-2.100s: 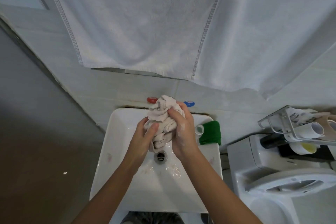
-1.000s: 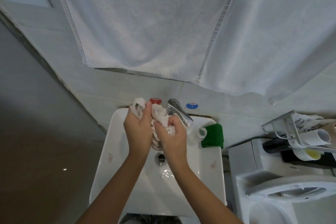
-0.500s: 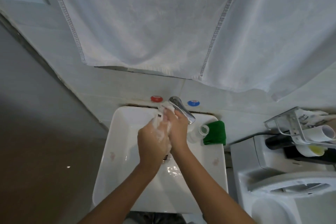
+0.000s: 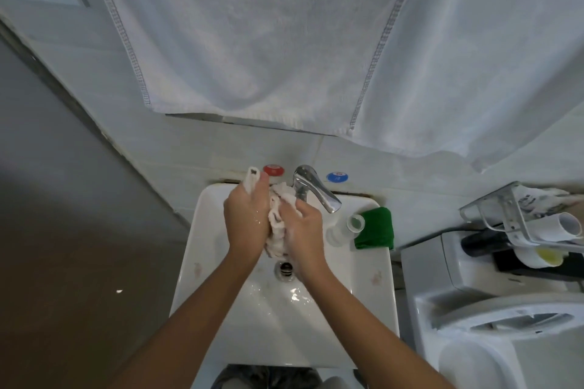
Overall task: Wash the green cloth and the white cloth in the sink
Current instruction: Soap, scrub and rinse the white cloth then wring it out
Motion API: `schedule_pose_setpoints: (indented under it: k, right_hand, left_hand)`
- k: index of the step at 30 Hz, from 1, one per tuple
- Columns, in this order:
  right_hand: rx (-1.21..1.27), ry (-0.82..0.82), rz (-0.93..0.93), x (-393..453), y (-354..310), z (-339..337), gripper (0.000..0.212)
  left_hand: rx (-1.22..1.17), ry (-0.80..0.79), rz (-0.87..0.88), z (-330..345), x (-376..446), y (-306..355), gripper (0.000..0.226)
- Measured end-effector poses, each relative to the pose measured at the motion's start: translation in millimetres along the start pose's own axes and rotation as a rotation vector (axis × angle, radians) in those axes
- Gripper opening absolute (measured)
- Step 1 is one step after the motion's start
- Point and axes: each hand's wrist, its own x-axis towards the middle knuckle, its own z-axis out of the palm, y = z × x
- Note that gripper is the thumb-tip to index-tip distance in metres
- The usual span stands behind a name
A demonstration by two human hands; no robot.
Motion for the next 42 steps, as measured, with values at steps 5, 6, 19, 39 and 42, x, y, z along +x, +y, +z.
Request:
schedule_pose_setpoints:
  k: [5, 6, 19, 39, 42]
  right_hand:
    - [-0.159, 0.029, -0.053, 14, -2, -17, 0.019]
    - [-0.158, -0.009, -0.074, 14, -2, -20, 0.031]
    - [0.089, -0.027, -0.113, 5, -16, -14, 0.022]
    - [-0.002, 0.251, -0.144, 5, -15, -8, 0.027]
    - [0.017, 0.282, -0.065, 24, -20, -11, 0.034]
  left_hand:
    - [-0.008, -0.221, 0.034, -14, -10, -1, 0.016]
    - [-0.035, -0.272, 0.035, -19, -10, -2, 0.018]
    - [0.159, -0.414, 0.411, -31, -18, -9, 0.054]
    - [-0.138, -0.05, 0.179, 8, -56, 10, 0.02]
    - [-0.144, -0.111, 0.242, 12, -81, 17, 0.024]
